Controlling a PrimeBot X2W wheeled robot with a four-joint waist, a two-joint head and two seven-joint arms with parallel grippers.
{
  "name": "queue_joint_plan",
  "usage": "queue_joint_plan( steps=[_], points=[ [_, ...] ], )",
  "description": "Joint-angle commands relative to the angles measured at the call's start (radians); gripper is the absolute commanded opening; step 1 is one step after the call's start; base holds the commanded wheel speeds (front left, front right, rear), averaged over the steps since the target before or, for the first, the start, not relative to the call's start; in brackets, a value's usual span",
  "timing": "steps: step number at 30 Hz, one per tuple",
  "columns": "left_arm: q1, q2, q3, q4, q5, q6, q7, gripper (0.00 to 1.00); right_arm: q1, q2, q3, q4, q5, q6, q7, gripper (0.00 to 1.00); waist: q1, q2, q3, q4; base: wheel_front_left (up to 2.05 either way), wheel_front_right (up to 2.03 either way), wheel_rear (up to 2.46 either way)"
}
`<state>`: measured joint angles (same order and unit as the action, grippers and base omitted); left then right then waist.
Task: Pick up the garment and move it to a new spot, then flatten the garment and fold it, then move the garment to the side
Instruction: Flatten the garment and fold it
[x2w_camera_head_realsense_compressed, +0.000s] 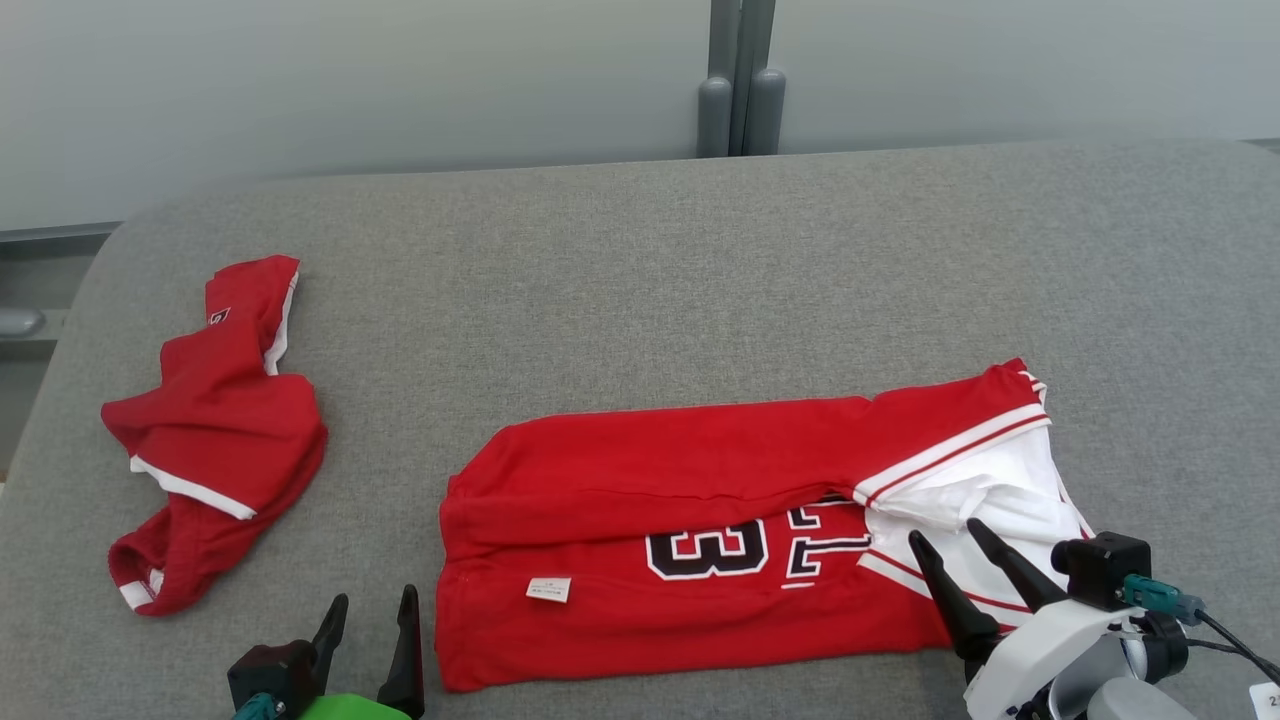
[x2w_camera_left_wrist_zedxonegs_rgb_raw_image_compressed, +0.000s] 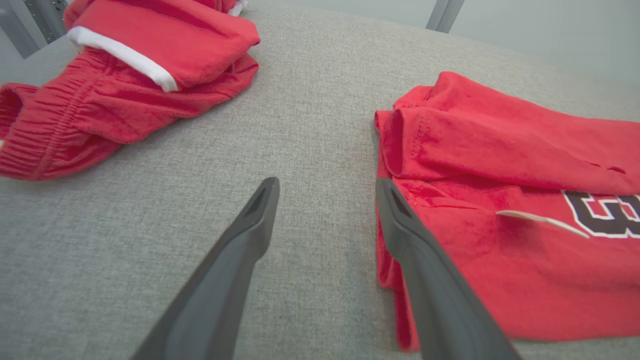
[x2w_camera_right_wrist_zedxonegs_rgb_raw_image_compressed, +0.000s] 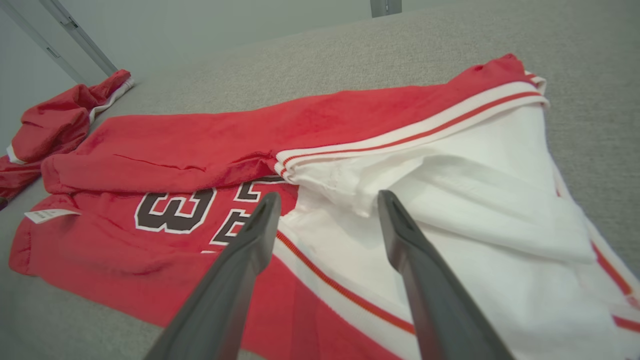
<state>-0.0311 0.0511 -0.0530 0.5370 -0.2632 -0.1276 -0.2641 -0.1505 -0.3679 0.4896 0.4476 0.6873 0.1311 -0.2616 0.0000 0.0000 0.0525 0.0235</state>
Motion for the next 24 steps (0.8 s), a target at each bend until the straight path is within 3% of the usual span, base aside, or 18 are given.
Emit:
queue_joint_plan(
  steps=[1, 5, 6, 7, 9, 10, 20, 22, 23, 24],
  points=[
    [-0.002, 0.000, -0.003, 0.001, -0.014, -0.003, 0.000, 1.00, -0.016, 0.002, 0.003, 0.008, -0.011, -0.001, -0.003, 1.00, 0.0000, 0.0000, 0.005, 0.003, 0.00, 0.00, 0.00],
    [-0.011, 0.000, -0.012, 0.003, -0.026, -0.003, 0.000, 1.00, -0.033, 0.015, 0.012, 0.031, -0.026, -0.001, -0.003, 1.00, 0.0000, 0.0000, 0.011, 0.009, 0.00, 0.00, 0.00],
    [-0.013, 0.000, -0.013, 0.003, -0.027, -0.003, 0.000, 1.00, -0.038, 0.017, 0.014, 0.036, -0.029, -0.001, -0.003, 0.82, 0.0000, 0.0000, 0.012, 0.011, 0.00, 0.00, 0.00],
    [-0.015, 0.000, -0.015, 0.004, -0.029, -0.003, 0.000, 1.00, -0.042, 0.018, 0.014, 0.041, -0.031, -0.001, -0.003, 0.53, 0.0000, 0.0000, 0.013, 0.012, 0.00, 0.00, 0.00],
    [-0.016, 0.000, -0.018, 0.007, -0.035, -0.003, 0.000, 1.00, -0.043, 0.021, 0.016, 0.050, -0.034, -0.001, -0.003, 0.24, 0.0000, 0.0000, 0.015, 0.014, 0.00, 0.00, 0.00],
    [-0.017, 0.000, -0.020, 0.008, -0.035, -0.003, 0.000, 1.00, -0.045, 0.022, 0.015, 0.054, -0.034, -0.001, -0.004, 0.00, 0.0000, 0.0000, 0.016, 0.015, 0.00, 0.00, 0.00],
    [-0.015, 0.000, -0.034, 0.014, -0.055, -0.004, 0.000, 1.00, 0.005, 0.026, 0.015, 0.025, -0.003, -0.001, -0.004, 0.02, 0.0000, 0.0000, 0.016, -0.005, 0.00, 0.00, 0.00],
    [-0.014, 0.000, -0.033, 0.014, -0.054, -0.004, 0.000, 1.00, 0.026, 0.025, 0.044, 0.007, 0.009, -0.001, -0.003, 0.56, 0.0000, 0.0000, 0.016, -0.013, 0.00, 0.00, 0.00],
    [-0.014, 0.001, -0.033, 0.014, -0.054, -0.004, 0.000, 1.00, 0.037, 0.019, 0.053, 0.002, 0.015, -0.001, -0.003, 0.93, 0.0000, 0.0000, 0.016, -0.016, 0.00, 0.00, 0.00],
    [-0.014, 0.001, -0.033, 0.014, -0.051, -0.004, 0.000, 1.00, 0.049, 0.014, 0.055, -0.003, 0.026, -0.001, -0.004, 1.00, 0.0000, 0.0000, 0.016, -0.019, 0.00, 0.00, 0.00]
  ],
)
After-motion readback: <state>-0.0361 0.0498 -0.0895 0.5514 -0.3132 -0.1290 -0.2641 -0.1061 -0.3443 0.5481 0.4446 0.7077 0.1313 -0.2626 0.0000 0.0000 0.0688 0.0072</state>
